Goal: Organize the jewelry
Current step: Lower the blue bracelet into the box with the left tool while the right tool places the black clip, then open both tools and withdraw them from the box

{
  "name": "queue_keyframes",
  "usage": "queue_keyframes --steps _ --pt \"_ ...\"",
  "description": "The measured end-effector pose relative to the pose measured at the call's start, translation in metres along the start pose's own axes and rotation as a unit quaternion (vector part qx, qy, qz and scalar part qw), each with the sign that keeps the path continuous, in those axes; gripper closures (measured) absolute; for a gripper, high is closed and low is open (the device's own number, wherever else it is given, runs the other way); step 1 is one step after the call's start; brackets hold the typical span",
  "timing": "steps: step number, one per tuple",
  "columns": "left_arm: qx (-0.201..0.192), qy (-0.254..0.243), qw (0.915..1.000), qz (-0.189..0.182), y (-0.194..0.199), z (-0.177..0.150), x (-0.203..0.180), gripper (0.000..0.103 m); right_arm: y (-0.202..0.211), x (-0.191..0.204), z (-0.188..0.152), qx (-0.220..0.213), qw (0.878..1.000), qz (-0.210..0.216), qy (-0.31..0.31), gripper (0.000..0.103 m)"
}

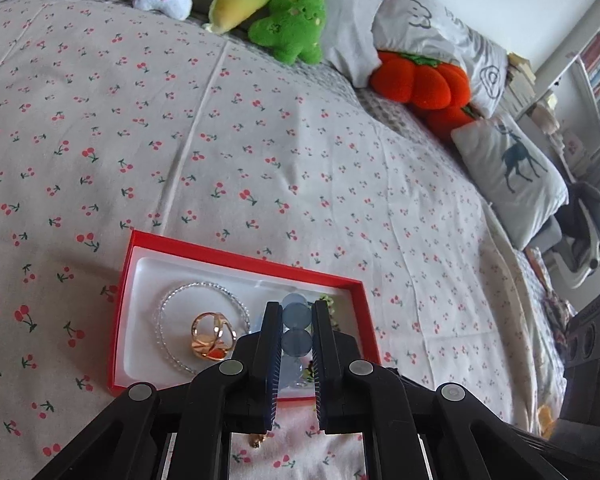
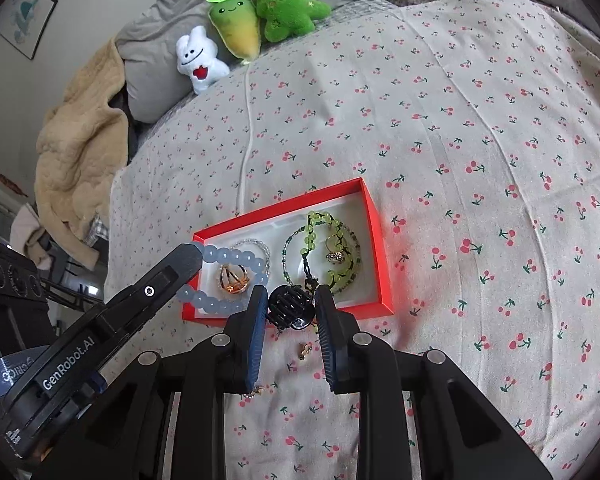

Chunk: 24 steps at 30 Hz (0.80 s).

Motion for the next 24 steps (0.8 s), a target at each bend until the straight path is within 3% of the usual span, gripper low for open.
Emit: queue_keyframes --steps 9,16,21,24 --pt "-0.015 -0.008 0.9981 0.06 -0.006 0.004 0.025 0.095 -0.017 -0.01 0.001 0.013 1.0 -0.026 0.005 0.077" --pt "-0.018 -0.041 0.9936 0.103 -0.004 0.003 0.031 0.093 -0.02 -0.011 0.003 0.011 0.999 -0.046 0.02 0.077" --pt "-0.015 -0.049 0.9929 0.107 0.006 0.003 0.031 0.069 -0.023 -0.01 0.005 0.014 0.997 -0.066 0.038 0.077" --pt "-0.007 -0.051 0.9925 0.11 0.012 0.0 0.033 0.061 -0.025 -0.011 0.007 0.013 0.997 -0.067 0.034 0.076"
Point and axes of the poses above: each gripper's, at about its wrist camera, not at the fingertips, and y roughly against the way its jaws point, x to its left, z to its top, the point moved 2 cm from there along -y, roughly the way its jaws point, and after that the axes turned 13 degrees about -x, right-handed, at the moved point
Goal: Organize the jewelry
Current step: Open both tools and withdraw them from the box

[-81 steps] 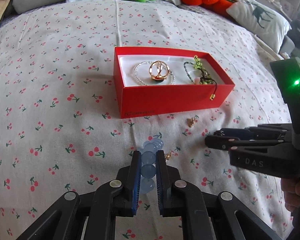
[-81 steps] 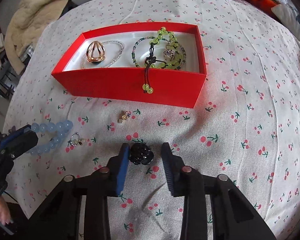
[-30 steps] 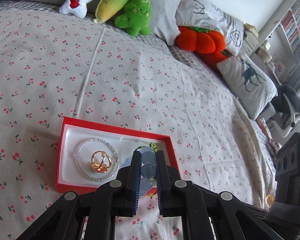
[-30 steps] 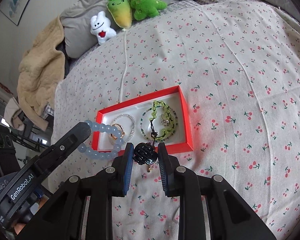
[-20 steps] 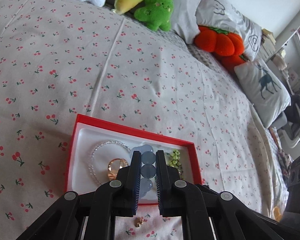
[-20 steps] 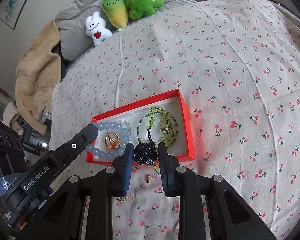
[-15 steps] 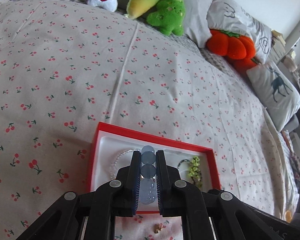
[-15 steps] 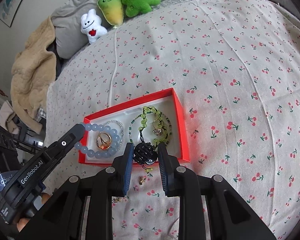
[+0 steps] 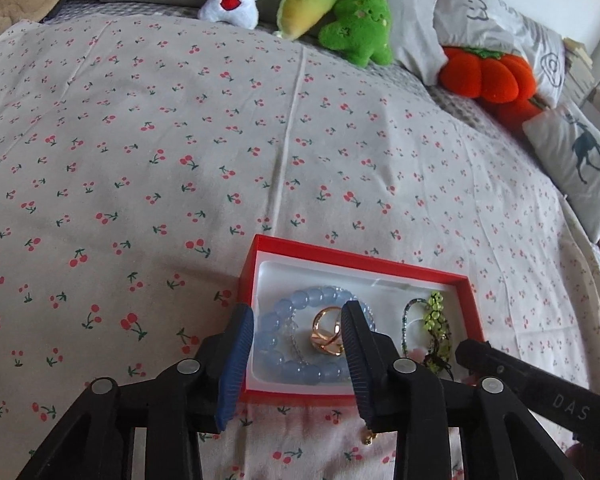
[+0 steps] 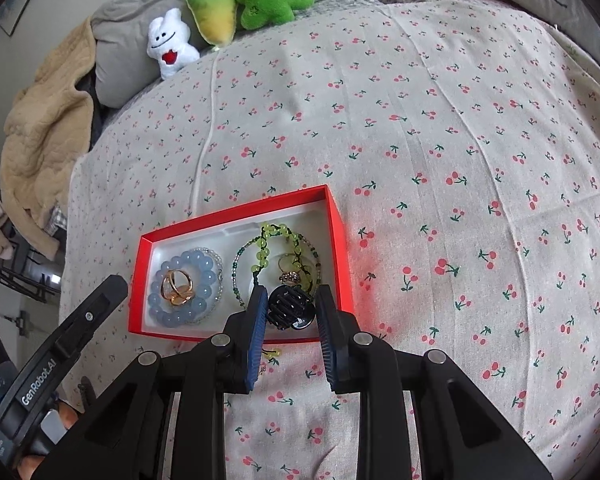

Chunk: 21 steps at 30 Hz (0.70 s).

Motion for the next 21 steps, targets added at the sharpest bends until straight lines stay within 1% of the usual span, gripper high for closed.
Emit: queue_keyframes --steps 4,5,7,9,11,14,19,21 --pt "0.012 -0.012 0.9998 0.005 0.006 -0.004 0.003 0.056 0.0 0.002 0.002 0.004 1.0 0.011 0.003 0.076" --pt "0.015 -0.017 0.9997 0.006 0.007 -0.005 0.003 0.053 0.002 0.003 0.002 0.004 1.0 0.012 0.007 0.074" --pt "0.02 -0.026 0.9994 0.008 0.011 -0.008 0.003 0.047 0.005 0.005 0.002 0.002 1.0 0.012 0.014 0.067" --pt "0.026 -0.035 0.999 0.009 0.014 -0.011 0.004 0.039 0.009 0.005 0.002 0.0 1.0 0.015 0.016 0.056" --pt "0.033 -0.043 0.9985 0.011 0.017 -0.014 0.005 0.034 0.014 0.004 0.002 -0.005 1.0 0.016 0.019 0.05" --pt "0.045 -0.055 0.9974 0.013 0.021 -0.02 0.008 0.027 0.022 0.001 0.0 -0.008 1.0 0.014 0.023 0.048" --pt "0.066 -0.077 0.9946 0.023 0.024 -0.029 0.012 0.024 0.034 -0.005 -0.004 -0.008 1.0 0.011 0.028 0.046" --pt "0.071 -0.086 0.9934 0.027 0.026 -0.034 0.014 0.022 0.038 -0.006 -0.006 -0.008 0.999 0.009 0.034 0.041"
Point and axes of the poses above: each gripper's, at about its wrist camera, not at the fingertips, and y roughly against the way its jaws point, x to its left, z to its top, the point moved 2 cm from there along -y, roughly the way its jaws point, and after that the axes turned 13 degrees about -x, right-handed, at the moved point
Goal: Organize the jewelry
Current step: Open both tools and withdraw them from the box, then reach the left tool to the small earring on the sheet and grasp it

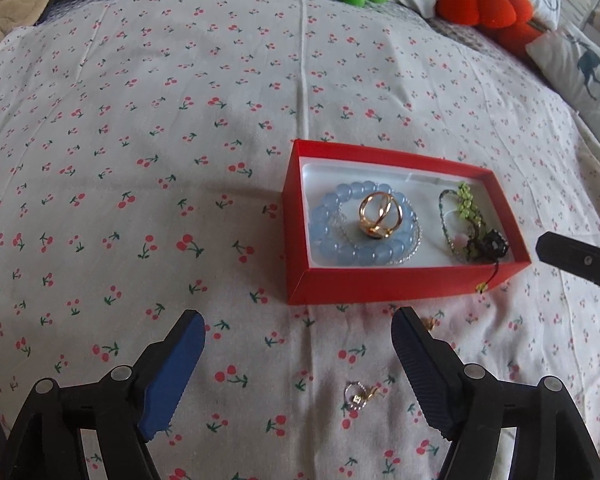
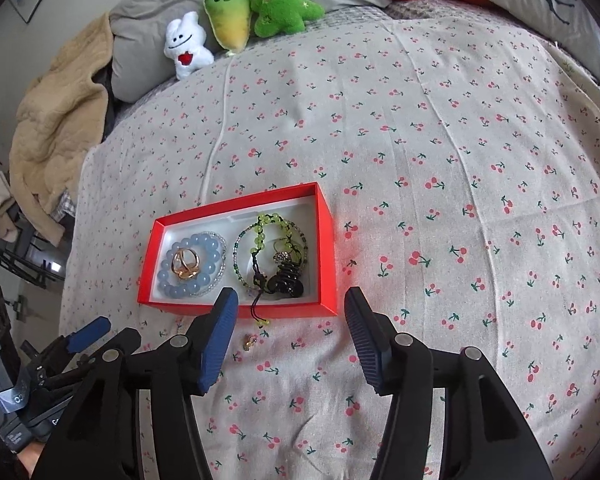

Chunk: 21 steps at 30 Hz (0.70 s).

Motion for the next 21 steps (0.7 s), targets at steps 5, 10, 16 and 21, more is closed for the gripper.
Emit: queue_keyframes --steps 5,10,16,21 --pt "0.012 -0.019 0.9997 0.006 0.004 -0.01 0.002 0.021 0.01 -0.003 -0.008 -0.001 1.0 -0.01 0.017 0.035" --pt "0.018 -0.043 0.9988 0.012 0.01 -0.021 0.002 0.02 0.015 -0.006 -0.021 0.01 1.0 -0.015 0.023 0.033" --pt "0.043 -0.056 0.9973 0.02 0.008 -0.035 0.01 0.019 0.012 -0.009 -0.044 0.04 0.998 -0.027 0.051 0.033" --pt "0.065 -0.061 0.9957 0.023 0.005 -0.049 0.018 0.019 0.006 -0.011 -0.067 0.067 0.993 -0.048 0.084 0.033"
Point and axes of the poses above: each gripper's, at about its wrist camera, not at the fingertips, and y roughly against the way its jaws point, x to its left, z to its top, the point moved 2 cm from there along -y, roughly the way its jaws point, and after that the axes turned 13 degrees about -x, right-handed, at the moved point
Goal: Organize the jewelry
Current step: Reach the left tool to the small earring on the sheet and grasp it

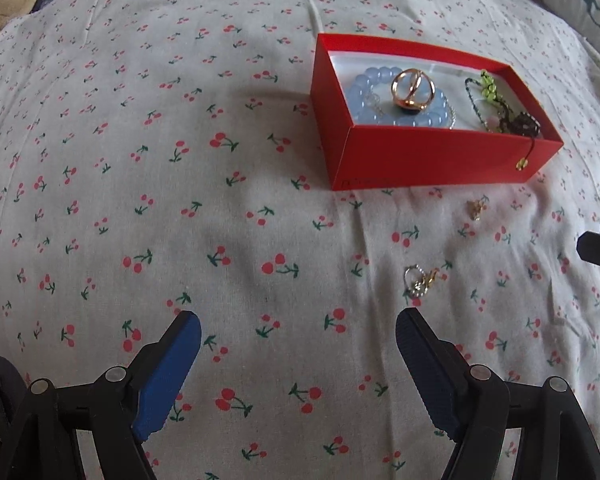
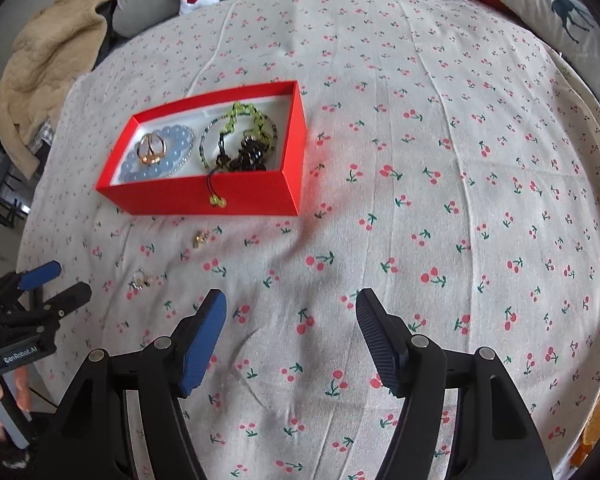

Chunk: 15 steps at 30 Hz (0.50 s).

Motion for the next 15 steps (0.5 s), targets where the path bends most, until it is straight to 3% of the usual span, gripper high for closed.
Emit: queue_keyframes --steps 5,15 --pt "0.012 -0.021 0.9997 0.009 -0.003 -0.012 0.002 0.019 -0.01 -0.003 -0.017 0.034 0.999 -0.02 0.007 0.033" --pt "0.035 -0.059 0.9975 0.015 -0.01 -0.027 -0.005 0.019 -0.017 0.005 -0.027 0.047 0.997 -0.029 0.047 0.033"
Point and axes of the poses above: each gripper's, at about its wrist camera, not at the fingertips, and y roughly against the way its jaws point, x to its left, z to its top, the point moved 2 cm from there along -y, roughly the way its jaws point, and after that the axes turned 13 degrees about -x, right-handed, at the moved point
